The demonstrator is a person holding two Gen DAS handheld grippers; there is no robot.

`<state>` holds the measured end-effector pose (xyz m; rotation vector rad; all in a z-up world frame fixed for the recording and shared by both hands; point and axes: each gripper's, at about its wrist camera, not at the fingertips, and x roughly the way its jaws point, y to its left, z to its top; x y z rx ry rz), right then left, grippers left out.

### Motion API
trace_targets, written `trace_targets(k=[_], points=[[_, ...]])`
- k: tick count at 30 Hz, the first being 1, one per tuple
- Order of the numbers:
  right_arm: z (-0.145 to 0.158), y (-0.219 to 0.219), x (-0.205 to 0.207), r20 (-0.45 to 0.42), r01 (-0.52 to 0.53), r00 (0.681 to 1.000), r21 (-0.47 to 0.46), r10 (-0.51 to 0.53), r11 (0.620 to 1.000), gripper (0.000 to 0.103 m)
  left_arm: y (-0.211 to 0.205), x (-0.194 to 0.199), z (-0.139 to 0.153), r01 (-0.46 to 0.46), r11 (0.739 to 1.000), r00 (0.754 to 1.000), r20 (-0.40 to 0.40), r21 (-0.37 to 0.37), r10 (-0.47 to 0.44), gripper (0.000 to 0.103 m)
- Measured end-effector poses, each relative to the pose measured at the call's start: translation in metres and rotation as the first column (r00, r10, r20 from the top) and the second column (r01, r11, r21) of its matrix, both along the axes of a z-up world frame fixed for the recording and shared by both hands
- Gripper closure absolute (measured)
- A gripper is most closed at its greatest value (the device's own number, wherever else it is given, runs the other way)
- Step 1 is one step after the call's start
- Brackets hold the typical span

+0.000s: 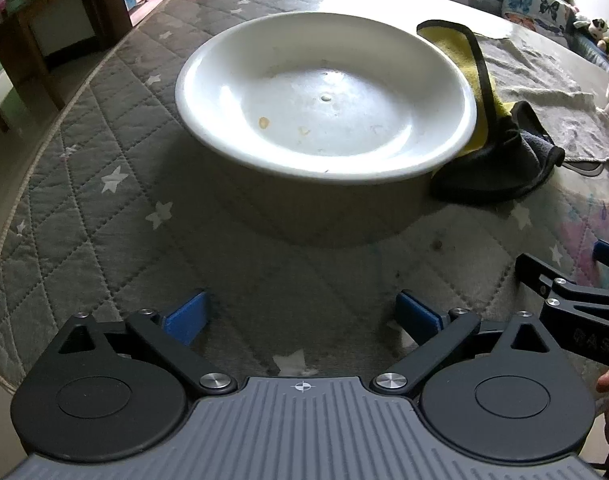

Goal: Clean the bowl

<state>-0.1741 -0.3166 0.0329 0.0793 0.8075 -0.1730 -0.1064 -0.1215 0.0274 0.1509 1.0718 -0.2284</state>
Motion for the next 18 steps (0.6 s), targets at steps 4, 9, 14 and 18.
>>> trace_targets(k=[4, 9, 14, 18], points=[[0.0000, -0.0002, 0.0012, -0.009, 0.004, 1.000, 0.003, -0.004, 1.000, 0.000, -0.0009, 0.0025, -0.0001, -0.002, 1.000, 1.000, -0.016, 0.003, 0.002, 0.001], [-0.0001, -0.0006, 0.0028, -0.020, 0.010, 1.000, 0.007, -0.010, 1.000, 0.000, -0.0015, 0.0035, -0.0002, -0.001, 1.000, 1.000, -0.021, 0.006, 0.001, 0.000], [0.0043, 0.0010, 0.0026, -0.006, 0.024, 1.000, 0.007, -0.024, 1.000, 0.000, -0.0022, 0.0044, -0.0003, 0.001, 1.000, 1.000, -0.031, 0.009, 0.000, 0.000], [0.0039, 0.0015, 0.0034, -0.006, 0.029, 1.000, 0.004, -0.029, 1.000, 0.000, -0.0025, 0.0036, -0.0006, 0.000, 1.000, 1.000, -0.031, 0.009, 0.000, 0.000]])
